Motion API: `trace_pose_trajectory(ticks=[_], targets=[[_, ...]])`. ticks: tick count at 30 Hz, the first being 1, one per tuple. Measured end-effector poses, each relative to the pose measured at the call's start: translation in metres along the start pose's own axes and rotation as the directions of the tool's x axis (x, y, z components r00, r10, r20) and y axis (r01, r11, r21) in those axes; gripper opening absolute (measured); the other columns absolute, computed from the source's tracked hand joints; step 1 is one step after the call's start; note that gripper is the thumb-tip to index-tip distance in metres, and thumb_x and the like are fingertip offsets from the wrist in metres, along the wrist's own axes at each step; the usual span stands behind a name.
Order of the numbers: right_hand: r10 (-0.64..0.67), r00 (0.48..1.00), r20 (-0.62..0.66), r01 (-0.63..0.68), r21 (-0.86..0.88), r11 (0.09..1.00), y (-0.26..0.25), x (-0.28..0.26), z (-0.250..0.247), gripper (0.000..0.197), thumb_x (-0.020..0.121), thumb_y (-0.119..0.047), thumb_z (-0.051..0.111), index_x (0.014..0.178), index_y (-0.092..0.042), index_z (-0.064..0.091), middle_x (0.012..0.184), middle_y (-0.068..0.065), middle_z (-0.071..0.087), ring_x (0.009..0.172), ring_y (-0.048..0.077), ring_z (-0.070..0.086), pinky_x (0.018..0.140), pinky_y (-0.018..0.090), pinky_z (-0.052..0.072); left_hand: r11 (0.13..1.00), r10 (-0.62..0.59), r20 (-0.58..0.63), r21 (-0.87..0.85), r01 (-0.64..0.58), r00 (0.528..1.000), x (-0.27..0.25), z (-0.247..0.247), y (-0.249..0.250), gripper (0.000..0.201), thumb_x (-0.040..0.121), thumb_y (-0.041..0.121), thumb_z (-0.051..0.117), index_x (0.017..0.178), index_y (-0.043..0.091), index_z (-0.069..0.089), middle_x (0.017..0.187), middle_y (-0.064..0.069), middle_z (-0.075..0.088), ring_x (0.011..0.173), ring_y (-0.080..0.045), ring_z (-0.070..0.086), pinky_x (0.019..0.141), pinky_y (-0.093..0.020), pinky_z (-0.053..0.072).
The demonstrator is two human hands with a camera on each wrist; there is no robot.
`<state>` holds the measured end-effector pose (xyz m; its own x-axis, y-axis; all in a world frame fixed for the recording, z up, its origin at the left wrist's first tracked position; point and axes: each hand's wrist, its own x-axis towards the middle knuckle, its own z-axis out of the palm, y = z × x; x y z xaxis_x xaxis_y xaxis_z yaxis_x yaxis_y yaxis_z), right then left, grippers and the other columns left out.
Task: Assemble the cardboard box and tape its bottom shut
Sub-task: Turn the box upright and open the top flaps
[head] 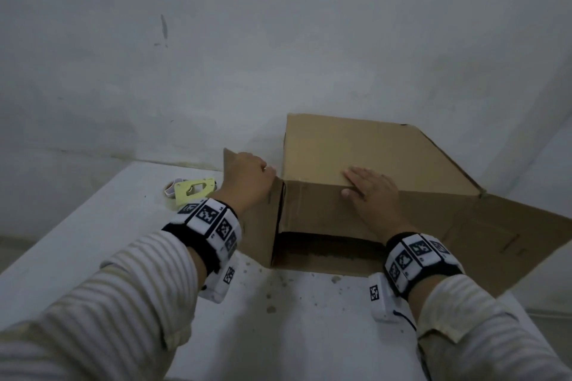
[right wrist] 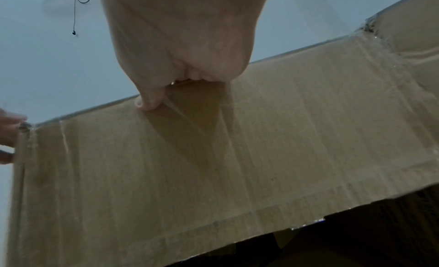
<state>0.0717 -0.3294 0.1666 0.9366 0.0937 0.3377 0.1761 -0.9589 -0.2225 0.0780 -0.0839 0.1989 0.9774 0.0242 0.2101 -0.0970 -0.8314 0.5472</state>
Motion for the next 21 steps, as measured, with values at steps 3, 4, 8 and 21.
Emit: trace_pose_trajectory(ticks=[3,4,8,21], targets=[[-0.010,1.000,0.010,0.010,0.021,1.000,-0.001,-0.001,-0.001,0.048,0.096,-0.039,0.046,0.143,-0.028,0.040,0.153,-0.006,0.034,0.145,0.014,0.023,0.116,0.032,0.012,0.987,-0.073,0.162,-0.133,0.095,0.984,0.005,0.013,0.016,0.048,0.098,0.040,0.040,0.132,0.008,0.052,0.149,-0.016,0.035,0.143,-0.027,0.027,0.114,-0.036,0.027],[-0.011,1.000,0.012,0.011,0.024,1.000,0.001,-0.002,-0.003,0.048,0.096,-0.039,0.047,0.143,-0.028,0.040,0.153,-0.006,0.034,0.145,0.014,0.024,0.115,0.032,0.013,0.980,-0.061,0.188,-0.173,0.095,0.980,0.004,0.018,0.023,0.062,0.097,0.043,0.040,0.148,0.010,0.028,0.160,-0.012,0.011,0.148,-0.025,0.014,0.117,-0.035,0.020],[-0.013,1.000,0.007,0.012,0.070,0.997,0.009,-0.007,-0.004,0.047,0.096,-0.029,0.051,0.142,-0.024,0.041,0.153,-0.002,0.034,0.145,0.017,0.023,0.117,0.033,0.010,0.868,-0.055,0.209,-0.473,0.150,0.976,0.013,0.034,0.027,0.060,0.097,0.034,0.047,0.149,0.013,0.027,0.153,-0.007,0.032,0.139,-0.026,0.035,0.112,-0.033,0.031],[0.759,0.590,0.276,-0.609,0.769,0.193,0.002,-0.067,0.071,0.034,0.093,-0.026,0.056,0.121,-0.009,0.048,0.124,0.007,0.040,0.097,0.020,0.048,0.087,0.032,0.043,0.880,-0.070,0.130,-0.458,0.122,0.989,0.024,0.043,0.015,0.056,0.098,0.035,0.041,0.148,0.013,0.031,0.153,-0.005,0.036,0.138,-0.024,0.038,0.115,-0.037,0.032]])
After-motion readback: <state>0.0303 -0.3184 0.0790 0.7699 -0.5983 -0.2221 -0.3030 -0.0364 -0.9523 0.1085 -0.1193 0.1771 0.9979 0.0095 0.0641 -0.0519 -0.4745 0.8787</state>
